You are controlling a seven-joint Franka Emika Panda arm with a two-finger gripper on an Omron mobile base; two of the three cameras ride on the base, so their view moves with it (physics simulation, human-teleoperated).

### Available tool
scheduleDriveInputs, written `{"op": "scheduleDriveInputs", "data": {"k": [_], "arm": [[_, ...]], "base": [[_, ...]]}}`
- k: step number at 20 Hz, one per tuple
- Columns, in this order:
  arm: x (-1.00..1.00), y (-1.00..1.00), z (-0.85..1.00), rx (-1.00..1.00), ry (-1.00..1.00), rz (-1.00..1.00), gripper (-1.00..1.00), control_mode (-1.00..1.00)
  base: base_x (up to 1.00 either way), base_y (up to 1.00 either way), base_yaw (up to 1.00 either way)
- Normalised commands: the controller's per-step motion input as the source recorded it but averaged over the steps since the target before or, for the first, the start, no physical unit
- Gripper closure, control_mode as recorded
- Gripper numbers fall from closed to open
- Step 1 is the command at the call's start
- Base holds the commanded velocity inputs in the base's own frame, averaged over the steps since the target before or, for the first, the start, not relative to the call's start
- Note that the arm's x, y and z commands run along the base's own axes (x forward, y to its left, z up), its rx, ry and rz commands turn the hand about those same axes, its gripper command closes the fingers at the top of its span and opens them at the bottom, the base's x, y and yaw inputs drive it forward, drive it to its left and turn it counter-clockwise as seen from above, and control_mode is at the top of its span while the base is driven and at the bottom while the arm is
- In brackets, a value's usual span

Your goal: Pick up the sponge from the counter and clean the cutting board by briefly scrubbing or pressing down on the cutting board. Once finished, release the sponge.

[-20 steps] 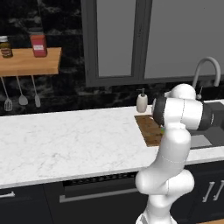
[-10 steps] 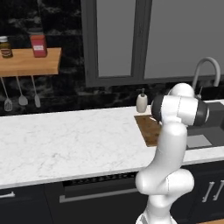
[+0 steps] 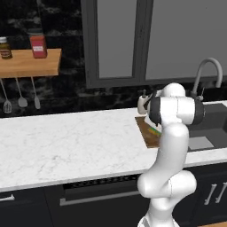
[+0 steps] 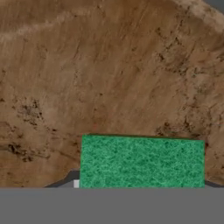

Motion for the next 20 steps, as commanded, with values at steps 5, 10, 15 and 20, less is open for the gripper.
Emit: {"op": "scheduleDriveInputs", "data": {"k": [5, 10, 15, 20], "arm": [[0.88, 0.97, -0.26, -0.11, 0.57, 0.00, 1.00, -1.00], [-0.22, 1.00, -0.26, 0.01, 0.14, 0.00, 1.00, -1.00], [-0.75, 1.00, -0.25, 0.04, 0.00, 0.00, 1.00, -1.00], [-0.19, 1.00, -0.33, 0.01, -0.19, 0.00, 1.00, -1.00]], "base": [[0.00, 0.00, 0.00], [0.00, 0.00, 0.00], [0.00, 0.00, 0.00], [0.00, 0.00, 0.00]]}}
